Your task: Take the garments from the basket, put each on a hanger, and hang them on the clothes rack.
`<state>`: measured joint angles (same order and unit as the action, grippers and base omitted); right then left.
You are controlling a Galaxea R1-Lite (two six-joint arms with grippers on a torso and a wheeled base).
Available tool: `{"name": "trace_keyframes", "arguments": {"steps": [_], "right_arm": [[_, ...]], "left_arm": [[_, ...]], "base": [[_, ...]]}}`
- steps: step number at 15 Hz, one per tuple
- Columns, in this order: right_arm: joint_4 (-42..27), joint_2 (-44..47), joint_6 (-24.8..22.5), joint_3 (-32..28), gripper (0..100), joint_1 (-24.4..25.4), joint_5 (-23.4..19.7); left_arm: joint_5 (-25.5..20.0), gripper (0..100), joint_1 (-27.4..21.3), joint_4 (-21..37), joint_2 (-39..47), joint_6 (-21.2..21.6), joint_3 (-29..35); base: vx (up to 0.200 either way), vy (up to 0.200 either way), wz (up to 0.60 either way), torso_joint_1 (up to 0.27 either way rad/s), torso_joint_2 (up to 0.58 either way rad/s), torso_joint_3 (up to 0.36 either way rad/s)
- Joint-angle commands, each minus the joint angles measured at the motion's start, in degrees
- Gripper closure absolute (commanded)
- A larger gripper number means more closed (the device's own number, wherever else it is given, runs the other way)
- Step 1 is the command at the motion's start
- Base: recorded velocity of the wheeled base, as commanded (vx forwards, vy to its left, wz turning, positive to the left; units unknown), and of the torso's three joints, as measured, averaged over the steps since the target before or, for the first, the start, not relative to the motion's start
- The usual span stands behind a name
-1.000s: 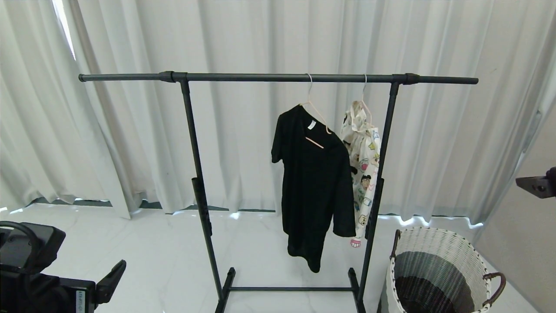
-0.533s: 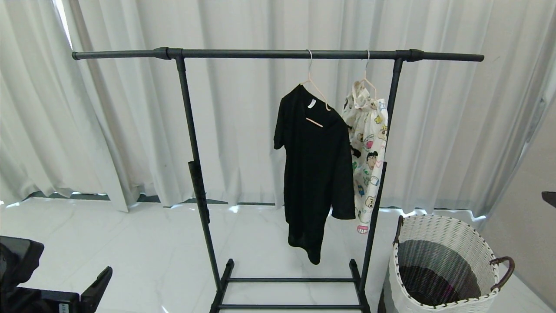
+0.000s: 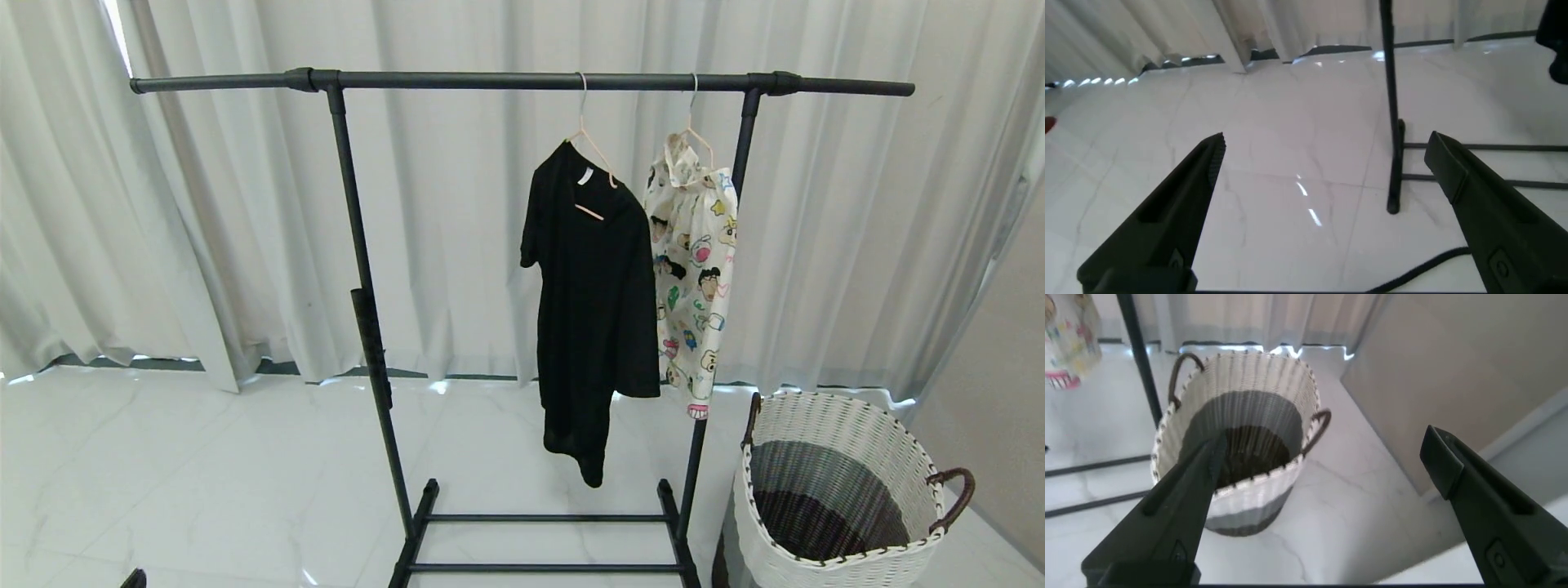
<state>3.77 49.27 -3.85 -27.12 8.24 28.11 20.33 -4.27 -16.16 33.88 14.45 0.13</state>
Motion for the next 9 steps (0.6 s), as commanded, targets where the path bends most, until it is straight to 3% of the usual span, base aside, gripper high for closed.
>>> {"name": "trace_keyframes", "arguments": {"steps": [1,5,7,9], "right_arm": [[3.35,-14.38,-0.19,11.92,0,-1.39,-0.07],[3.26,-32.22,-0.28,21.32,0,-2.44,-0.51],[1.68,-48.22,-0.45,27.12,0,-2.44,-0.43],[-0.43,-49.27,1.13,27.12,0,-5.60,-0.60]], "left_arm": [[5.42,0,-0.13,16.96,-28.25,2.60,2.06],[13.86,0,-0.04,17.57,-28.60,1.99,2.15],[18.78,0,0.05,17.57,-28.60,-1.79,1.98],[19.39,0,0.05,17.57,-28.60,-4.95,1.71]], "base": [[0.000,0.000,0.00,0.000,0.00,0.000],[0.000,0.000,0.00,0.000,0.00,0.000],[0.000,0.000,0.00,0.000,0.00,0.000],[0.000,0.000,0.00,0.000,0.00,0.000]]}}
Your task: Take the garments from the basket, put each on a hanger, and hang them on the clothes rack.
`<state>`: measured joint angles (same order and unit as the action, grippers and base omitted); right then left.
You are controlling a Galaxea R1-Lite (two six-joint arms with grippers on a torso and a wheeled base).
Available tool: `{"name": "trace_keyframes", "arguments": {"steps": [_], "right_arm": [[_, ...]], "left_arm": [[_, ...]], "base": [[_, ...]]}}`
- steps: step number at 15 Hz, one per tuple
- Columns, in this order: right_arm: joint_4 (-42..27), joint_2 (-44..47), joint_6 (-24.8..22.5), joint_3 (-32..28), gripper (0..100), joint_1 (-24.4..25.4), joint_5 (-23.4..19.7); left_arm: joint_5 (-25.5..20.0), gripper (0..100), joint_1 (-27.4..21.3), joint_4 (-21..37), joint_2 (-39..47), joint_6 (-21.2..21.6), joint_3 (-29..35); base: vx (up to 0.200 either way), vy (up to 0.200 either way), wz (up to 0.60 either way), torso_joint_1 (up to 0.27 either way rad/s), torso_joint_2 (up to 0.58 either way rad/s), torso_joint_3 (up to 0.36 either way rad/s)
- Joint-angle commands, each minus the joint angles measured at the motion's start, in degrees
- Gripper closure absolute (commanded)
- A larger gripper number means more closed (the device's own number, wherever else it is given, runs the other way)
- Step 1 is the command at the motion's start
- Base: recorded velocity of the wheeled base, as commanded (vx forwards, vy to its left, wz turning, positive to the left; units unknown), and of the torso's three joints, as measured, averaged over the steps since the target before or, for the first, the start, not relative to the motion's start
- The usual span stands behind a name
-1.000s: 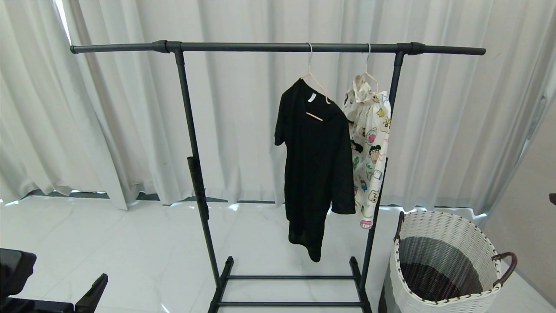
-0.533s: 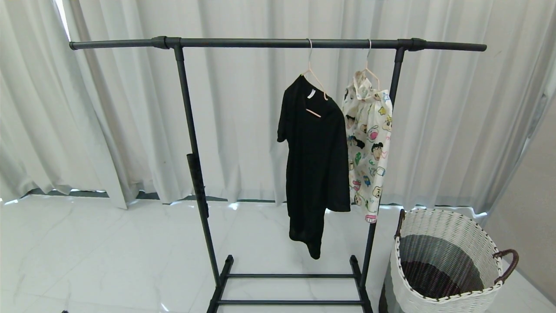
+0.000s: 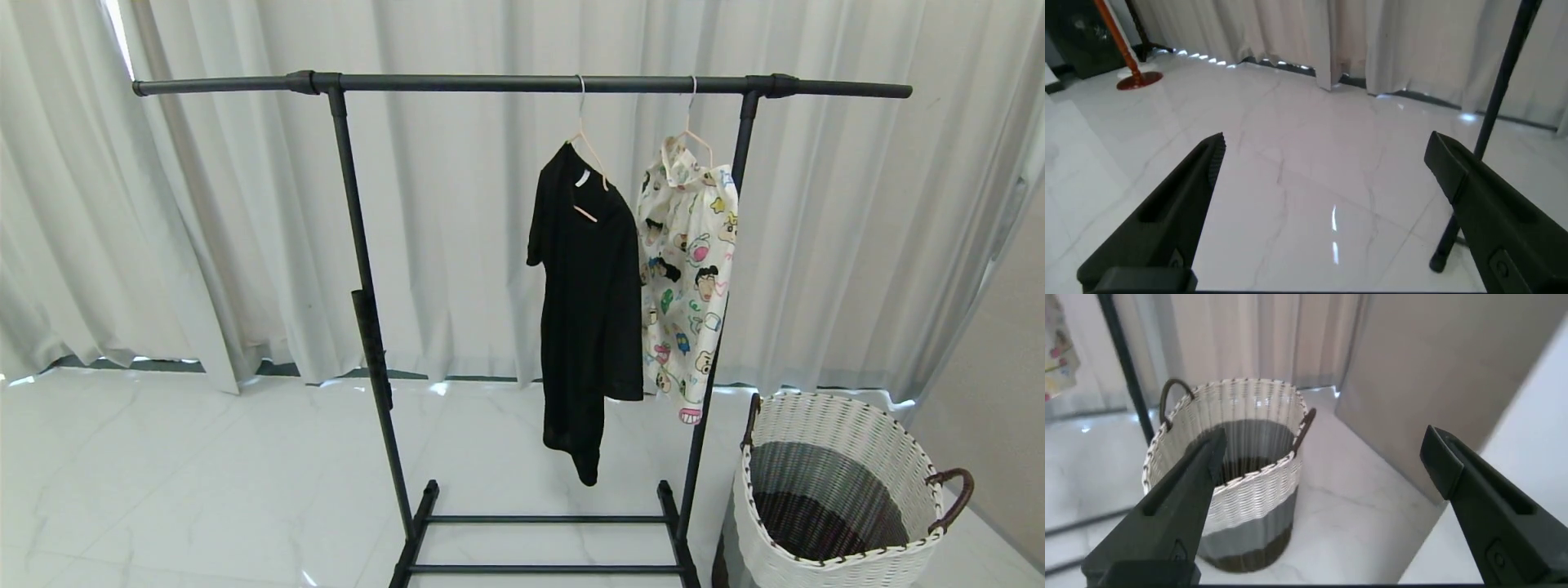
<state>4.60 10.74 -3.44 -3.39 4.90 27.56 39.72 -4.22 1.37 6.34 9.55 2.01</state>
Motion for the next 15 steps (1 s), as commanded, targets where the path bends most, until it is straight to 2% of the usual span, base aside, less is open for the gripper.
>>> {"name": "trace_keyframes", "arguments": {"steps": [1,4,6,9,11,13,15], "right_arm": [[-1.34,-10.74,0.98,3.39,0,-2.00,0.03],[-1.17,-10.74,0.27,3.39,0,-2.00,-0.40],[-0.82,-10.74,0.80,3.39,0,-2.00,-0.32],[0.41,-10.74,-7.55,3.39,0,-2.00,-1.11],[0.59,-10.74,-7.02,3.39,0,-2.00,-1.99],[0.59,-10.74,-3.51,3.39,0,-2.00,-5.15],[0.68,-10.74,-3.15,3.39,0,-2.00,-5.50]], "left_arm": [[1.06,0,0.00,0.04,-1.07,-1.72,-0.17],[1.68,0,-0.09,0.04,-1.07,-1.90,-0.17],[1.59,0,0.00,0.04,-1.07,-3.48,-0.43],[1.24,0,0.00,-0.40,-1.07,-6.38,-0.69],[0.54,0,0.00,-4.35,-1.07,-6.38,-2.01],[-1.75,0,0.00,-4.53,-1.07,-6.47,-2.01],[-5.79,0,0.00,-4.44,-1.07,-6.64,-2.01]], "base": [[0.000,0.000,0.00,0.000,0.00,0.000],[0.000,0.000,0.00,0.000,0.00,0.000],[0.000,0.000,0.00,0.000,0.00,0.000],[0.000,0.000,0.00,0.000,0.00,0.000],[0.000,0.000,0.00,0.000,0.00,0.000],[0.000,0.000,0.00,0.000,0.00,0.000],[0.000,0.000,0.00,0.000,0.00,0.000]]}}
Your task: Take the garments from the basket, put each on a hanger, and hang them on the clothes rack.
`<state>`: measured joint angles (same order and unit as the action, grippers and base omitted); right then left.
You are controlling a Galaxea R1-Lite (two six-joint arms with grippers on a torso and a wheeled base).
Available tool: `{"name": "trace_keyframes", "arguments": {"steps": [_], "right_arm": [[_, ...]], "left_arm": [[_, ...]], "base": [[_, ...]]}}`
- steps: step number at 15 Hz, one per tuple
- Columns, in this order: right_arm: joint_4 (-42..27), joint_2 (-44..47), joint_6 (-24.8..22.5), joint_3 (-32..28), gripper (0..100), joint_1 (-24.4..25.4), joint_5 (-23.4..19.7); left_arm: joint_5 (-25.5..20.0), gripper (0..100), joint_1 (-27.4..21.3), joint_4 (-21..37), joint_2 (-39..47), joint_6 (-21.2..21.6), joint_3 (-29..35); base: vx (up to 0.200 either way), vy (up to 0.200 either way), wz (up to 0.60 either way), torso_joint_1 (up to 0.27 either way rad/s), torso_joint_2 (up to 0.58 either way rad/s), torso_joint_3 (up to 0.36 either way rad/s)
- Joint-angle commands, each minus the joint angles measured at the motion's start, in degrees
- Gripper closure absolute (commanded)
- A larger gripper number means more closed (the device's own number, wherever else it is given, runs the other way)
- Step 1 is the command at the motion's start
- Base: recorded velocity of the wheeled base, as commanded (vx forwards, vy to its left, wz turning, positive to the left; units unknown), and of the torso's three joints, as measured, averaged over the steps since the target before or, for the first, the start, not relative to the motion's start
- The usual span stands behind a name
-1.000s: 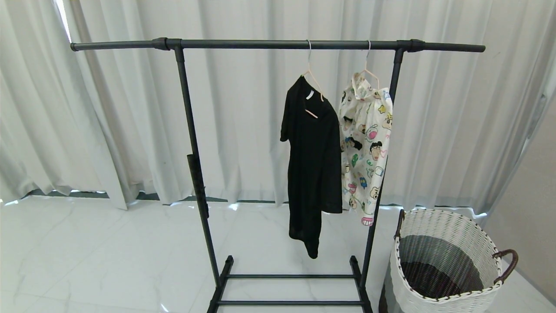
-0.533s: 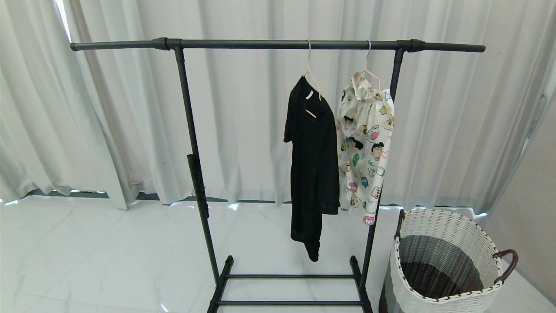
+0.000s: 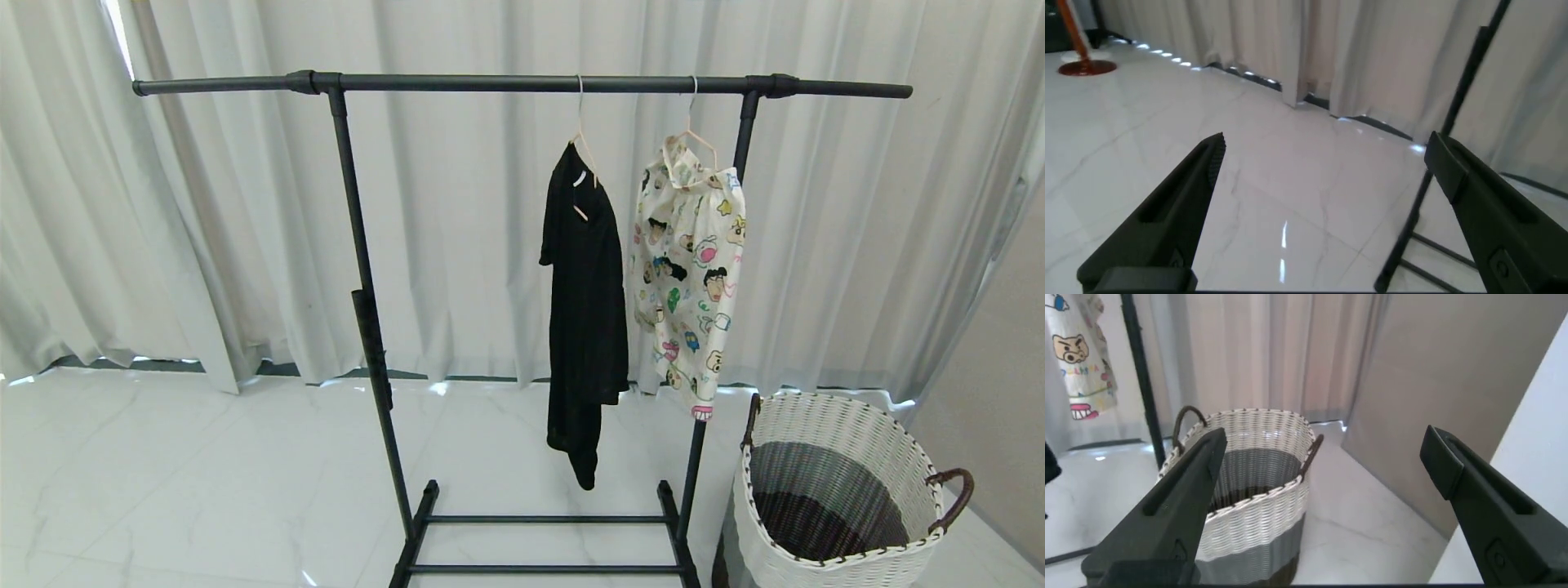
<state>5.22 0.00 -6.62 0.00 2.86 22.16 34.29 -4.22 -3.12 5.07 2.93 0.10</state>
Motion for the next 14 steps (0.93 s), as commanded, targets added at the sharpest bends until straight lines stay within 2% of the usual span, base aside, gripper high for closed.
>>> {"name": "trace_keyframes", "arguments": {"steps": [1,2,4,5,7,9,10,12,14], "right_arm": [[-0.03,0.00,0.03,0.00,0,0.04,-0.28],[-0.03,0.00,0.03,0.00,0,0.04,-1.60],[-0.12,0.00,-0.32,0.00,0,0.04,-7.13],[-0.38,0.00,-0.32,0.00,0,0.04,-11.00],[-0.38,0.00,-0.24,0.00,0,0.04,-12.14],[-1.35,0.00,5.13,0.00,0,0.04,-12.93],[-1.97,0.00,6.53,0.00,0,0.04,-13.02],[-1.97,0.00,6.53,0.00,0,0.12,-13.29],[-2.05,0.00,6.71,0.00,0,0.12,-16.19]], "left_arm": [[-3.53,0,0.00,0.04,0.20,0.06,-0.10],[-8.28,0,0.00,0.04,0.20,0.24,-0.10],[-18.21,0,-0.09,0.31,0.29,0.15,-0.10],[-20.49,0,-0.26,0.92,0.38,-1.17,-0.10],[-20.49,0,-0.53,1.28,0.47,-1.96,-0.10],[-20.23,0,-0.26,2.07,2.31,-2.75,0.08],[-19.70,0,1.49,2.07,5.48,-2.57,0.08],[-19.53,0,4.75,2.07,11.63,-2.22,0.08],[-19.70,0,3.51,2.07,12.16,-2.31,0.08]], "base": [[0.000,0.000,0.00,0.000,0.00,0.000],[0.000,0.000,0.00,0.000,0.00,0.000],[0.000,0.000,0.00,0.000,0.00,0.000],[0.000,0.000,0.00,0.000,0.00,0.000],[0.000,0.000,0.00,0.000,0.00,0.000],[0.000,0.000,0.00,0.000,0.00,0.000],[0.000,0.000,0.00,0.000,0.00,0.000],[0.000,0.000,0.00,0.000,0.00,0.000],[0.000,0.000,0.00,0.000,0.00,0.000]]}}
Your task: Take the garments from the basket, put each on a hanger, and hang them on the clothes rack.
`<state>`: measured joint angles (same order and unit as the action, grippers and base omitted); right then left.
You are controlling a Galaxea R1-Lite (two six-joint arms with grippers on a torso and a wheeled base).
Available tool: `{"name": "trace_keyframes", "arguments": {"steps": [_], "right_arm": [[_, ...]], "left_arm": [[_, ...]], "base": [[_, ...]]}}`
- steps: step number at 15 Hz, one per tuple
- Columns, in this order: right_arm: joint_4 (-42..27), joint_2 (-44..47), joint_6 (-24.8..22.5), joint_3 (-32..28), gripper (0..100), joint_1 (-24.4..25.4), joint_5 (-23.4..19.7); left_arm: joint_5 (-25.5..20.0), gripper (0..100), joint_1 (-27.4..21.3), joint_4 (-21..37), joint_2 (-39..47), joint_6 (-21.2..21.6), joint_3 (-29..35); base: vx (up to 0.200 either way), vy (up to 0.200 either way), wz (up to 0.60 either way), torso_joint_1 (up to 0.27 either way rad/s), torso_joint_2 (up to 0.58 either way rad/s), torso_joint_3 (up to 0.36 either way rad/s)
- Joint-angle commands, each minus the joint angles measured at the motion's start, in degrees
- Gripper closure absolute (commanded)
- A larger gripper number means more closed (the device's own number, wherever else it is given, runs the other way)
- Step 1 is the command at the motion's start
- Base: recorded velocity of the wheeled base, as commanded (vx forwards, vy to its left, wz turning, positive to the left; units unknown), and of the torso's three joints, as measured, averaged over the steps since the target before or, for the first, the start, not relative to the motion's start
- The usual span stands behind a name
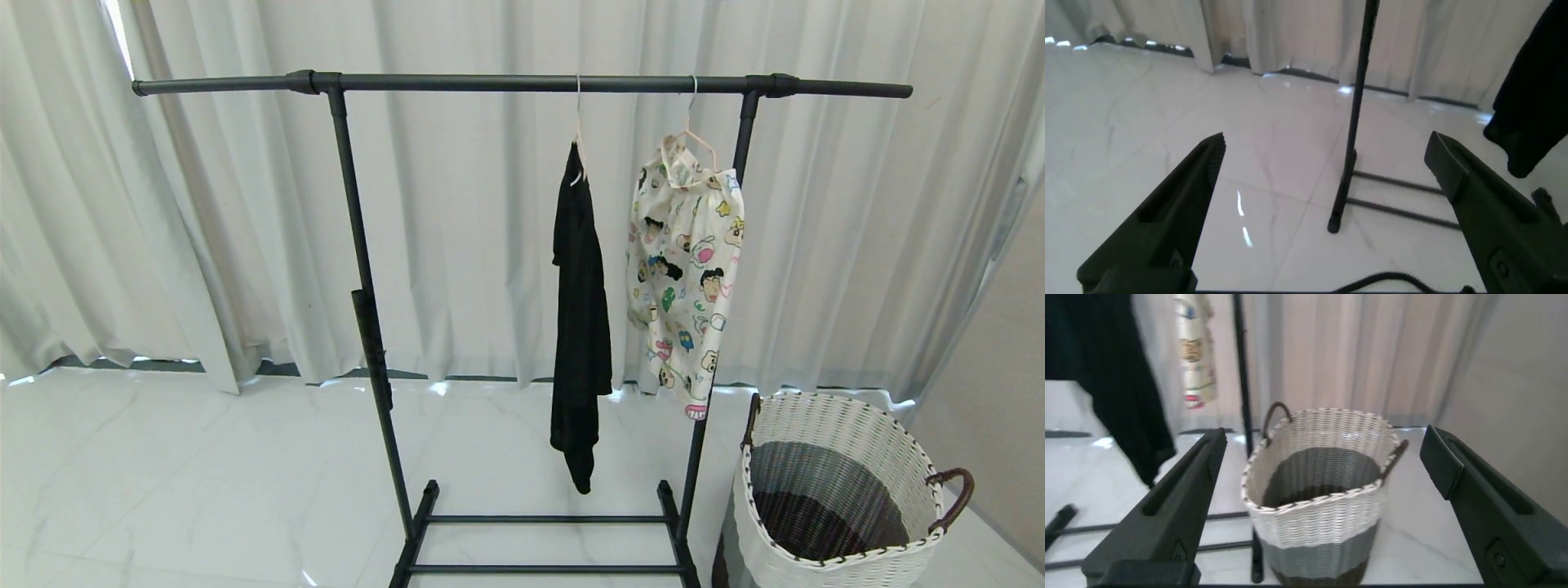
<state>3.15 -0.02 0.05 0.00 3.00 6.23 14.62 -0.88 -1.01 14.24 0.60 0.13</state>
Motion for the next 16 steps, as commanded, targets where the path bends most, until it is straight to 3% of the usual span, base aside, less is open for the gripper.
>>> {"name": "trace_keyframes", "arguments": {"steps": [1,5,8,12,13,14,16], "right_arm": [[0.02,0.02,0.21,0.00,0,0.08,-1.83],[-3.15,0.02,-0.75,0.00,0,0.08,-10.62],[-3.15,0.02,-0.22,0.00,0,0.08,-10.54],[-3.23,0.02,-0.58,0.00,0,0.08,-10.54],[-3.23,0.02,-0.66,0.00,0,0.08,-10.54],[-3.23,0.02,-1.72,0.00,0,0.08,-10.54],[-3.23,0.02,-1.81,0.00,0,0.08,-10.54]], "left_arm": [[-0.03,0,-0.44,-0.04,1.23,0.02,0.04],[1.29,0,1.49,-0.48,-14.24,-1.48,-0.13],[1.47,0,1.32,-0.48,-14.06,-3.59,-0.13],[-9.08,0,1.32,-0.04,-13.97,-3.23,-0.13],[-9.96,0,1.32,0.05,-13.97,-2.09,-0.13],[-11.98,0,1.32,0.13,-14.06,2.65,-0.13],[-13.12,0,1.32,0.22,-14.06,2.13,-0.13]], "base": [[0.000,0.000,0.00,0.000,0.00,0.000],[0.000,0.000,0.00,0.000,0.00,0.000],[0.000,0.000,0.00,0.000,0.00,0.000],[0.000,0.000,0.00,0.000,0.00,0.000],[0.000,0.000,0.00,0.000,0.00,0.000],[0.000,0.000,0.00,0.000,0.00,0.000],[0.000,0.000,0.00,0.000,0.00,0.000]]}}
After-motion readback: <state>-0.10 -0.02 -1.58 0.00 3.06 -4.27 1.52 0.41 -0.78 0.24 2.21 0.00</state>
